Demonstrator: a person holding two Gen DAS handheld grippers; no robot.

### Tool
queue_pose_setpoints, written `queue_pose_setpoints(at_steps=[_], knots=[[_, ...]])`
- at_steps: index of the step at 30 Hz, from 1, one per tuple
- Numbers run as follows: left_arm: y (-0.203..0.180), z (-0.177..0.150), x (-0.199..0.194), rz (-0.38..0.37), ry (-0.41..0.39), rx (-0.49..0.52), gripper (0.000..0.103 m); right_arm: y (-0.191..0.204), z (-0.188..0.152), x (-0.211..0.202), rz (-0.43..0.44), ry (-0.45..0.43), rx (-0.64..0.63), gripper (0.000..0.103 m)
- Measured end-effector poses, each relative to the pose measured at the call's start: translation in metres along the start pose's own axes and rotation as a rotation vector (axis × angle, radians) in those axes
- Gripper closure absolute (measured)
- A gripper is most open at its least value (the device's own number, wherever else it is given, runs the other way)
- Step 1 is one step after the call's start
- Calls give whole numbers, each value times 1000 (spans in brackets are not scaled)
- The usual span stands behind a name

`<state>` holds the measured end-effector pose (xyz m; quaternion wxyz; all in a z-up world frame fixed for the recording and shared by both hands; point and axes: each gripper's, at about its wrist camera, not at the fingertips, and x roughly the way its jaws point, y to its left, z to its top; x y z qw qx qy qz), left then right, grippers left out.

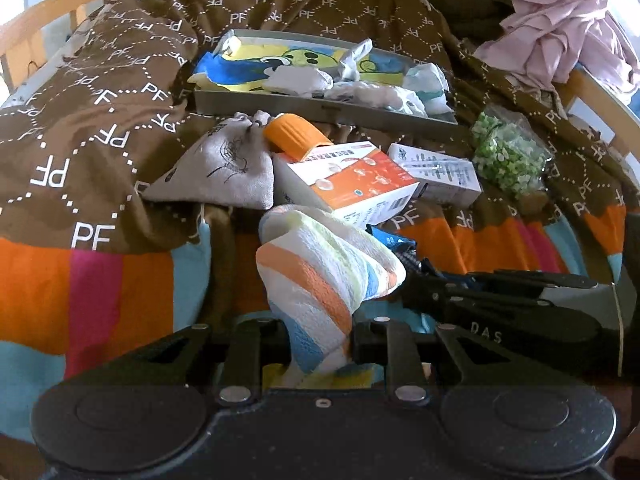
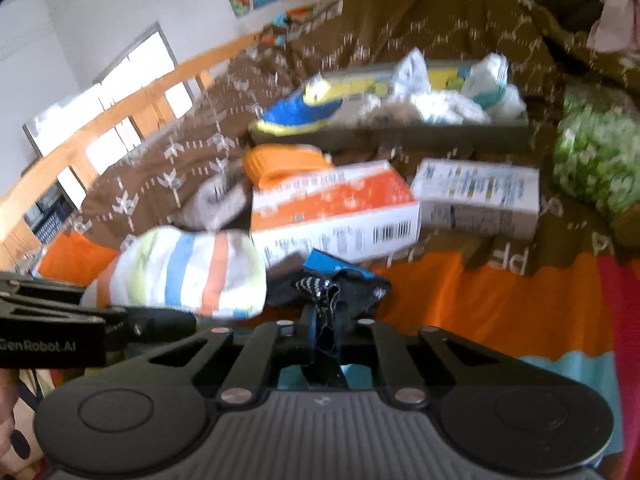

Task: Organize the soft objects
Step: 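Carry the towel and sock up over the grey tray and lower them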

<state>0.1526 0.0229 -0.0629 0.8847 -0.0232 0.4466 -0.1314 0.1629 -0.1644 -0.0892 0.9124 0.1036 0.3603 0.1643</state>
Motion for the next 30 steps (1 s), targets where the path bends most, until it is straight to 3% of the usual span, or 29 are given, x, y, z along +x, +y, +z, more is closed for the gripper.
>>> queue_pose_setpoints(at_steps=[14, 24, 30], knots=[[-26, 19, -39, -19, -139, -65, 79, -12, 27, -51, 45, -238, 25, 94], [-31, 50, -28, -24, -208, -126, 79, -32, 40, -67, 51, -308, 62, 94], [-36, 68, -9, -27, -226, -147, 78, -30, 61, -64, 13, -364, -55, 94]])
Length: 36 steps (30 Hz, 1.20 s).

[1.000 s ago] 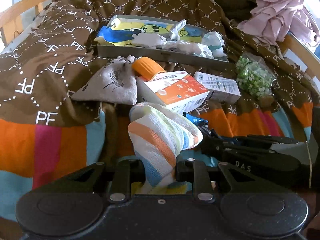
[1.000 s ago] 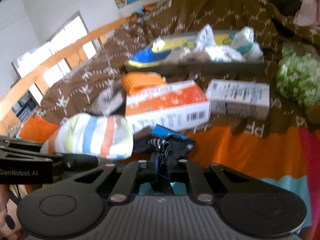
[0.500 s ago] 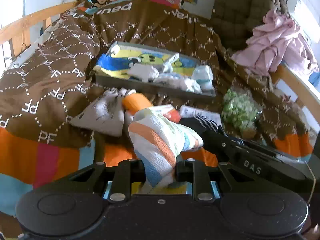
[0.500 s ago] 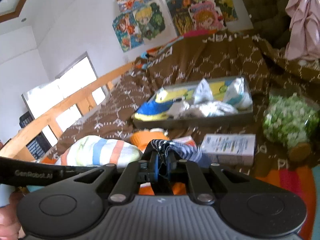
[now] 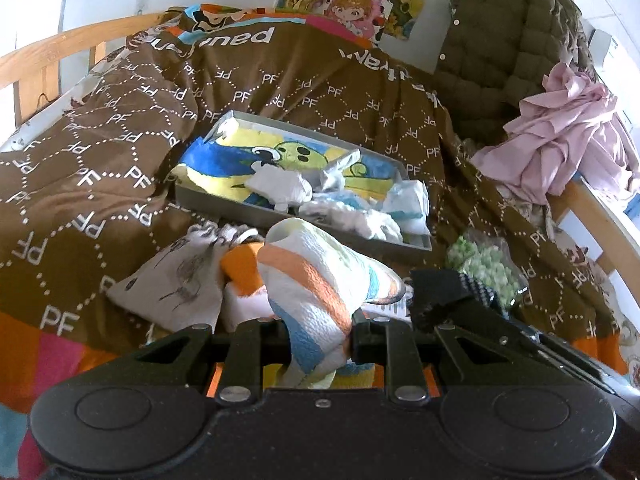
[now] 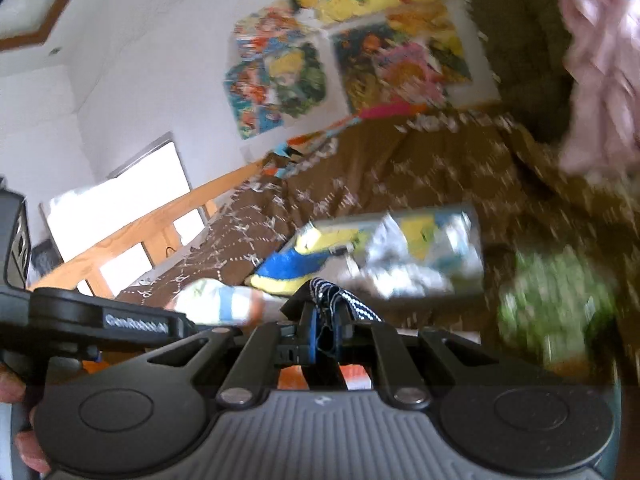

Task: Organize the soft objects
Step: 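Carry the towel and sock up over the grey tray and lower them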

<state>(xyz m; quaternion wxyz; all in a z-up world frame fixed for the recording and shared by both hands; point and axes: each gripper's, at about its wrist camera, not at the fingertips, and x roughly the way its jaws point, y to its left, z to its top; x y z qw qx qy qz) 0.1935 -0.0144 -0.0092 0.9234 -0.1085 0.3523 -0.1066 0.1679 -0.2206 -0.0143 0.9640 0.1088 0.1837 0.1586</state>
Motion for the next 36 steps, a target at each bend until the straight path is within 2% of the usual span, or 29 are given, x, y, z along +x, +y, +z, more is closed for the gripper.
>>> queue_pose_setpoints(at_steps=[2, 5, 9, 16, 26, 36], knots=[[-3, 7, 9, 9, 0, 3, 79, -3, 13, 14, 15, -48, -62, 94], [-10, 22, 22, 15, -26, 30, 78, -17, 31, 33, 34, -88, -42, 94], [-14, 47, 46, 19, -60, 45, 78, -34, 49, 63, 15, -123, -63, 94], [-9, 89, 100, 45, -122, 38, 78, -62, 67, 113, 6, -183, -44, 94], [-2, 129, 177, 128, -150, 4, 78, -96, 52, 166, 28, -120, 44, 94], [-5, 117, 218, 162, -88, -15, 77, -134, 44, 191, 46, -35, 205, 93]])
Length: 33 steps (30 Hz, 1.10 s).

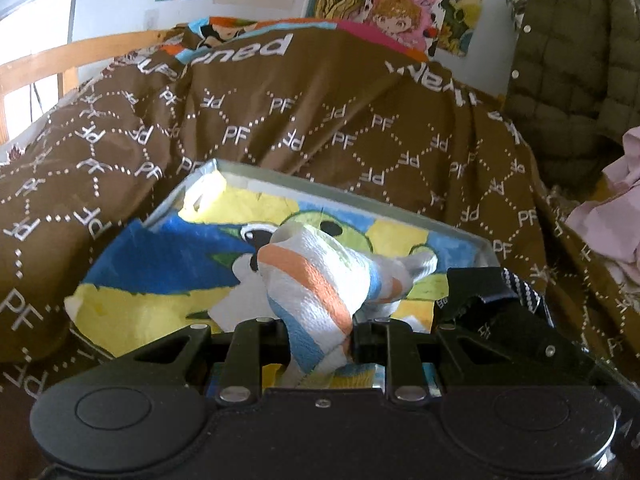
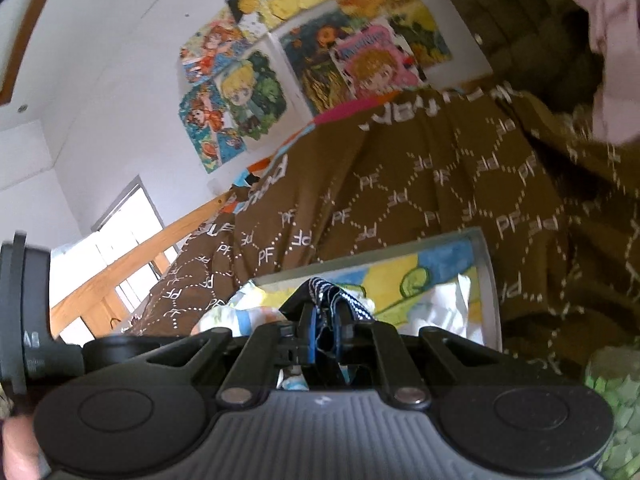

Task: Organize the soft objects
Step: 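Carry the towel and sock up over the grey tray and lower them, then open both tools to drop the towel and sock into the tray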

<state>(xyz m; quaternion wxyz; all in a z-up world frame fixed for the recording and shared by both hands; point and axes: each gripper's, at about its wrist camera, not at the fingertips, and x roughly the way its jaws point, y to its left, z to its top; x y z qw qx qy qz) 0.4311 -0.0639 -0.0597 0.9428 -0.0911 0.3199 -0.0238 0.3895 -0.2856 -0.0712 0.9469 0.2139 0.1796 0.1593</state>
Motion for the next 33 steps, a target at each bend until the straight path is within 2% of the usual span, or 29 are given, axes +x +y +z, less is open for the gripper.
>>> queue_pose_setpoints(at_steps=[11, 15, 17, 20, 22, 24, 31, 33], knots=[[3, -9, 12, 4, 31, -1, 74, -9, -5, 7, -28, 51, 41, 90], [4, -12, 13, 14, 38, 1, 71, -9, -5, 8, -33, 71, 40, 84], [4, -14, 12, 12, 33, 2, 69, -8, -4, 8, -36, 77, 38, 77], [4, -15, 7, 11, 18, 11, 56, -4, -2, 5, -31, 85, 31, 61], [3, -16, 2, 18, 7, 16, 44, -2, 1, 3, -37, 93, 19, 49], [3, -16, -3, 28, -7, 17, 35, -1, 3, 0, -46, 97, 17, 44], [8, -16, -27, 43, -33, 0, 22, 4, 22, -25, -60, 76, 27, 20], [8, -15, -40, 46, -55, -1, 18, 9, 29, -36, -66, 56, 15, 16]])
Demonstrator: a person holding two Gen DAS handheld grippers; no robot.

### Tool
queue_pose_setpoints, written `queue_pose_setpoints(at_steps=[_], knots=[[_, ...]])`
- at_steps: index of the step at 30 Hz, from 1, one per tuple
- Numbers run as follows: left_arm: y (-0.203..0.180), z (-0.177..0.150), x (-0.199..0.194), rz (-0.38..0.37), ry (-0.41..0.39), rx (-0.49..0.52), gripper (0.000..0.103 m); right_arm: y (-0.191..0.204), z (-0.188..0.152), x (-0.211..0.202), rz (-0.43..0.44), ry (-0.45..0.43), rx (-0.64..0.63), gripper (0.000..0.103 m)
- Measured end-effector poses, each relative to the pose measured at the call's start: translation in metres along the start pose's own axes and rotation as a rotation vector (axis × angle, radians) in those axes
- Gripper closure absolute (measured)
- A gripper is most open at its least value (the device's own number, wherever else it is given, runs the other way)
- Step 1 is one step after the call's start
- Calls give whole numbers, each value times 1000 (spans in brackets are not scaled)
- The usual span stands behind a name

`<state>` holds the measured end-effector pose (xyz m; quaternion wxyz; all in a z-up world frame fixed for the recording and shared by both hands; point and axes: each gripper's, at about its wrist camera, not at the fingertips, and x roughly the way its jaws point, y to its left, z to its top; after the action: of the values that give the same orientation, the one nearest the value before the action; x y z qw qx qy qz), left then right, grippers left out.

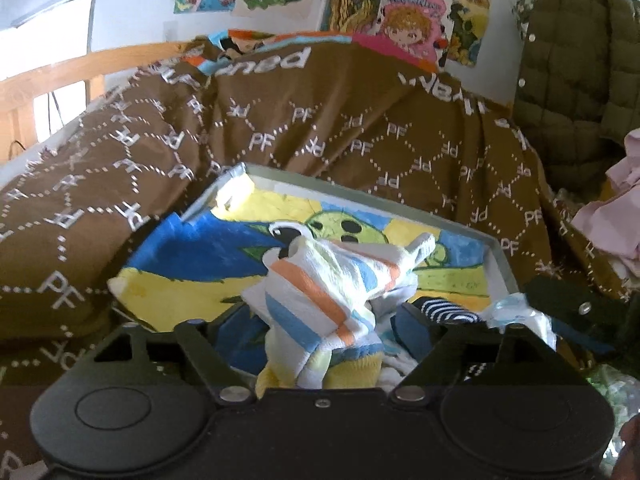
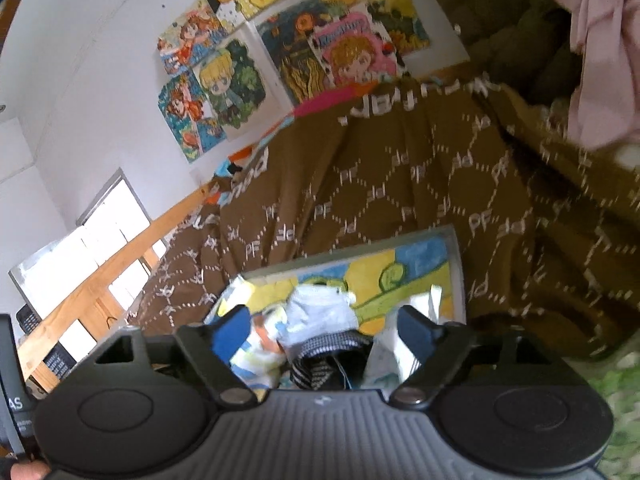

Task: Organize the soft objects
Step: 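Open both tools to drop the towel and sock into the tray, then move both open tools back over the remaining pile of items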

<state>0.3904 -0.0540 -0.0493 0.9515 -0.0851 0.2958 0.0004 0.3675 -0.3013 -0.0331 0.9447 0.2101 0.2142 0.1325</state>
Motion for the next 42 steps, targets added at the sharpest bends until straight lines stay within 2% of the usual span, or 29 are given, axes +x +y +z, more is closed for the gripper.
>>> queue_pose_setpoints(at_steps=[4, 12, 18, 28, 42], knots=[[1, 5, -27, -7, -44, -1, 8, 12, 9, -29, -9, -35, -19, 8], [2, 14, -96, -44, -122, -23, 1, 42, 13, -88, -33, -88, -85, 1], [2, 10, -148, -65, -152, -3, 1, 68, 11, -131, -48, -141, -149, 0], [11, -3, -222, -57, -183, 4, 1, 90, -10, -188, -38, -199, -160, 0], [43, -39, -274, -54, -191, -12, 1, 118, -52, -219, -52, -246, -185, 0]])
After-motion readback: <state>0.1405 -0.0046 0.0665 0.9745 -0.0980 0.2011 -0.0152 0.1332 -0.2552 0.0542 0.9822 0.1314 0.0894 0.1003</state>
